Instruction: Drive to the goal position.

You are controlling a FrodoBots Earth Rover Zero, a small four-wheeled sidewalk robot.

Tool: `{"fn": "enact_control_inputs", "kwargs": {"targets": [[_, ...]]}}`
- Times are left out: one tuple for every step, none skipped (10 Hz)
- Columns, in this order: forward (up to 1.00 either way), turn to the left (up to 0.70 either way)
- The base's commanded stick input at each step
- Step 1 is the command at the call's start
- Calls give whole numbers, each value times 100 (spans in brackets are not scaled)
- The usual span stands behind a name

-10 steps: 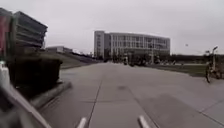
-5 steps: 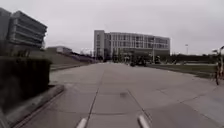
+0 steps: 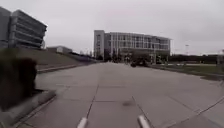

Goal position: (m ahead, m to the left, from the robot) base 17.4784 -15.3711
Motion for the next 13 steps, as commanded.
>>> {"fn": "enact_control_inputs", "kwargs": {"targets": [[70,0],[70,0],[70,0],[70,0],[70,0],[70,0],[70,0],[70,0],[70,13],[70,35],[70,35],[70,35],[70,35]]}}
